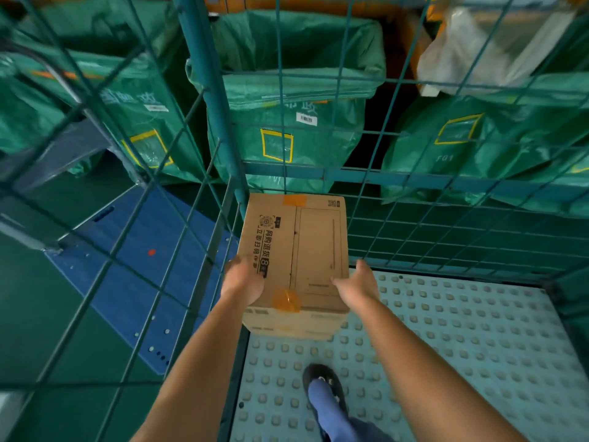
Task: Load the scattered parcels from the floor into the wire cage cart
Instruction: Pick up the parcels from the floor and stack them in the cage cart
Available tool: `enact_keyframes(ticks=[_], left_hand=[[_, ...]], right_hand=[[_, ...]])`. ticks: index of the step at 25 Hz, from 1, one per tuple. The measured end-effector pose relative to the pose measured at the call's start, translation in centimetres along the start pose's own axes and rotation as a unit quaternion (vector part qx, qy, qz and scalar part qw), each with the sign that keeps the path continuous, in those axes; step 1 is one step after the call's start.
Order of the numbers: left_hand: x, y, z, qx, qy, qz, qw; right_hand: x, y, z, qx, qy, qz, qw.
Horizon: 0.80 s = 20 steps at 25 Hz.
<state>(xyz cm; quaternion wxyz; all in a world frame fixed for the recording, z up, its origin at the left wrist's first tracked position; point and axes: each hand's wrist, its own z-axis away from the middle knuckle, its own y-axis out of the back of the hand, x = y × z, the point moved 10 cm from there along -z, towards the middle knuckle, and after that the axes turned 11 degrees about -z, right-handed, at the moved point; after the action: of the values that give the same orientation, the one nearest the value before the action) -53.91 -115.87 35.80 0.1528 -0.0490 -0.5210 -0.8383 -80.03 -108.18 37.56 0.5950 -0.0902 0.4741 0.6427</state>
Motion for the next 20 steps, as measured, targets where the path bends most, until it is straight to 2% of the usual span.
enact_keyframes(ticks=[8,13,18,20], left_hand=[[1.2,6.8,16.3,0.026,-0.072,0.042,0.996],[-1.5,8.9,27.4,0.042,-0.075,0.041,0.995],[-3.3,8.5,33.6,0.051,-0.073,0.001,0.996],[-3.8,8.0,35.6,0.062,-0.060,0.016,0.996]], right_hand=[[-2.7,5.9,14.9,-0.016,0.089,-0.018,0.996],[-2.3,8.5,24.6,-0.008,0.126,-0.039,0.991],[0.1,9.1,29.9,-0.025,0.142,-0.038,0.989],[1.1,9.4,31.4,-0.035,0.143,-0.047,0.988]])
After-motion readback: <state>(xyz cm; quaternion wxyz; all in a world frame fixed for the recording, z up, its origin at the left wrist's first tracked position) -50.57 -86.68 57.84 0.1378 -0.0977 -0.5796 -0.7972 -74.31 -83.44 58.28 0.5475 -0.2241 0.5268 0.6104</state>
